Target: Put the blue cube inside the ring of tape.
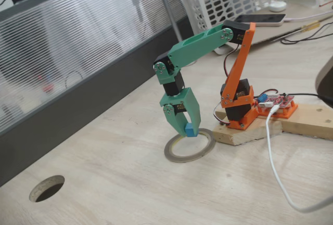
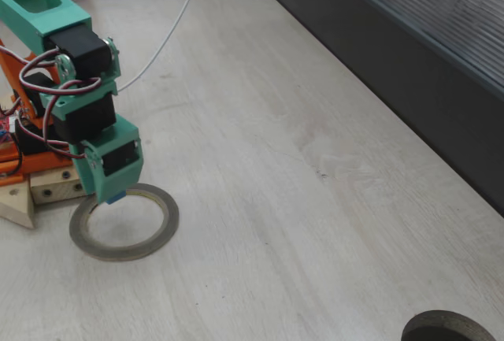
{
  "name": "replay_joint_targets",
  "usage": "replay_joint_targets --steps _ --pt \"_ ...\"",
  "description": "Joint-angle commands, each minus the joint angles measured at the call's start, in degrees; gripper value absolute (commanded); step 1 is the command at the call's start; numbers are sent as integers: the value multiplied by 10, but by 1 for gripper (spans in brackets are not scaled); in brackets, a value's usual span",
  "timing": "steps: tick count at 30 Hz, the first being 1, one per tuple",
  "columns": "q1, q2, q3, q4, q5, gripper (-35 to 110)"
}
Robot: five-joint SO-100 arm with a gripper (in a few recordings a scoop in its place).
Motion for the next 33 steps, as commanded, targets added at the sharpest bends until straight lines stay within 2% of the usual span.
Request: replay_joint_targets --steps 1,12,14,22,25,33 --pt "6 7 5 6 16 3" --pt "6 7 2 6 12 4" --pt "6 7 4 6 12 7" --pt "6 7 5 13 17 38" --pt "5 7 5 13 16 42" --pt "6 7 5 8 15 43"
